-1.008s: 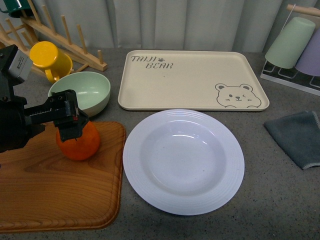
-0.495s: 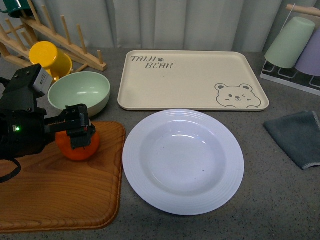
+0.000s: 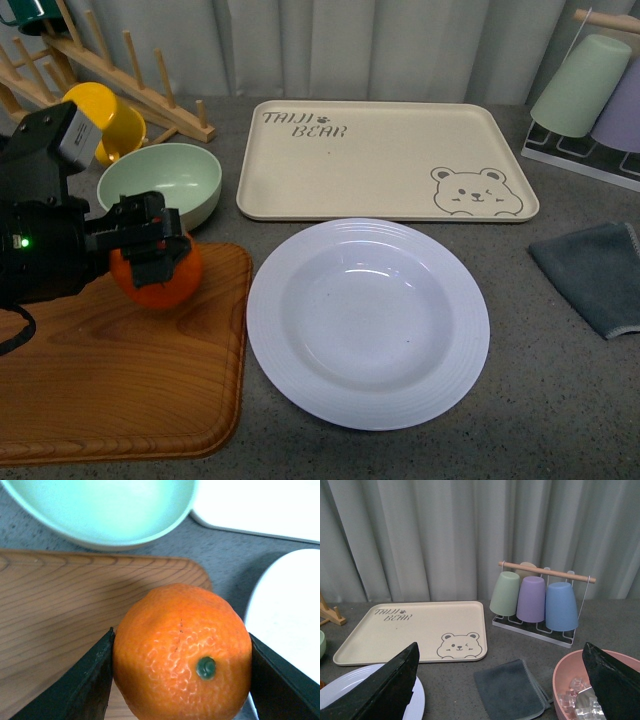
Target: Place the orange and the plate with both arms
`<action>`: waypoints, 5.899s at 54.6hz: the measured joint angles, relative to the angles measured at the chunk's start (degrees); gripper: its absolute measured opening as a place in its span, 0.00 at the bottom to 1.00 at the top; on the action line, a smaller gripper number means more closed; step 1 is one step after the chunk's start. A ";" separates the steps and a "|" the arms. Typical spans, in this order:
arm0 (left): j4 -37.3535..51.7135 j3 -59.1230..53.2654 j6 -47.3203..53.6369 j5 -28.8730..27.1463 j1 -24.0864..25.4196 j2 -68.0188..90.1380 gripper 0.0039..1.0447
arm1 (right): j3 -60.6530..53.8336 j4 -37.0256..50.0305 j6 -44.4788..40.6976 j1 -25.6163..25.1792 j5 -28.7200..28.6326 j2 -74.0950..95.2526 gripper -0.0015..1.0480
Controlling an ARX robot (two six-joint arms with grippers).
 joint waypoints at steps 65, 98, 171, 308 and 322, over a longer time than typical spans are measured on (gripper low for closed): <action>-3.10 13.20 -8.35 -4.98 -21.88 12.74 0.78 | 0.00 0.00 0.02 0.00 0.00 0.00 0.91; 0.74 -5.31 -5.46 -19.82 -14.14 -15.28 0.94 | 0.00 0.00 0.00 0.00 0.00 0.00 0.91; -16.06 -33.79 15.93 -7.08 11.76 -92.39 0.04 | 0.00 -0.04 0.00 0.00 0.00 0.00 0.91; -31.61 -33.77 16.06 -7.08 11.76 -107.51 0.94 | 52.54 15.85 40.39 8.81 -38.82 127.14 0.91; -31.61 -33.77 16.06 -7.08 11.76 -107.51 0.94 | 53.70 14.58 38.27 9.81 -37.44 128.08 0.78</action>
